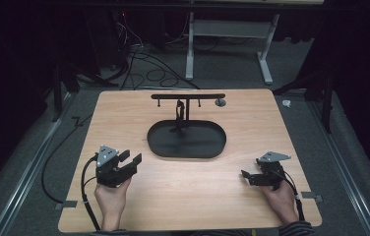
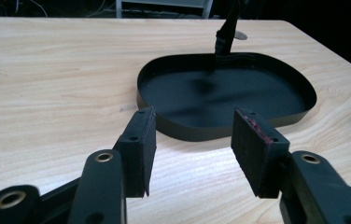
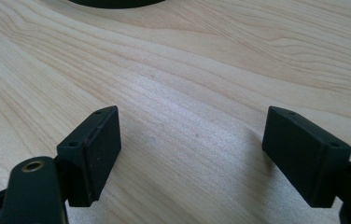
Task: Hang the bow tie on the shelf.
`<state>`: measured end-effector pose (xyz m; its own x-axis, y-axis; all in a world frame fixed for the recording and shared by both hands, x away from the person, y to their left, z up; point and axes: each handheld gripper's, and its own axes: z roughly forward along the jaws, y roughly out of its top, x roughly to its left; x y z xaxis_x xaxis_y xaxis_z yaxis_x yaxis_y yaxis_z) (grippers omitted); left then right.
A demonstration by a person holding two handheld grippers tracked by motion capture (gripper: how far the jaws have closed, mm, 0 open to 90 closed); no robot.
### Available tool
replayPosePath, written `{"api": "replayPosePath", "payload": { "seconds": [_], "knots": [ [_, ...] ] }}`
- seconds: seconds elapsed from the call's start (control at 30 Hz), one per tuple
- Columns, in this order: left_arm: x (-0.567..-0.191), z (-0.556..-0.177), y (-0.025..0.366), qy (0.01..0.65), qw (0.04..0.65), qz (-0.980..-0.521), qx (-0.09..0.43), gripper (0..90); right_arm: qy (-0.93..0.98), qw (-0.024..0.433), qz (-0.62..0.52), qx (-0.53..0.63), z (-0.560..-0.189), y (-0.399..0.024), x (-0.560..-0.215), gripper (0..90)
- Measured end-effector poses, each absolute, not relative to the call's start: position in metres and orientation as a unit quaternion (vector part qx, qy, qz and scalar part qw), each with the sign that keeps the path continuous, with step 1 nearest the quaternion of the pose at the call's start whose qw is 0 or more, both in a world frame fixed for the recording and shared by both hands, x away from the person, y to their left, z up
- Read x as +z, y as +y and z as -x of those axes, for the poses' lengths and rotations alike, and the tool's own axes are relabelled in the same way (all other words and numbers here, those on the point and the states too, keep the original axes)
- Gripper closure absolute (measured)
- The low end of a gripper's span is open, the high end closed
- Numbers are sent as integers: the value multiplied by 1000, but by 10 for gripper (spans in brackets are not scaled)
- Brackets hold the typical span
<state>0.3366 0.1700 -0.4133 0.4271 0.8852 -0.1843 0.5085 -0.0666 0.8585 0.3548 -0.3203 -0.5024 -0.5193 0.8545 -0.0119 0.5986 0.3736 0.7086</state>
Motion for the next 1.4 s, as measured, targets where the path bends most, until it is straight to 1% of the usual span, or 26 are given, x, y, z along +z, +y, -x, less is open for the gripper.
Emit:
{"api": "replayPosePath", "payload": {
  "seconds": [1.4],
  "knots": [
    [-452,-335,161,520,428,-712,197,499,806,193,-451,332,-355,-320,-502,205]
  ]
}}
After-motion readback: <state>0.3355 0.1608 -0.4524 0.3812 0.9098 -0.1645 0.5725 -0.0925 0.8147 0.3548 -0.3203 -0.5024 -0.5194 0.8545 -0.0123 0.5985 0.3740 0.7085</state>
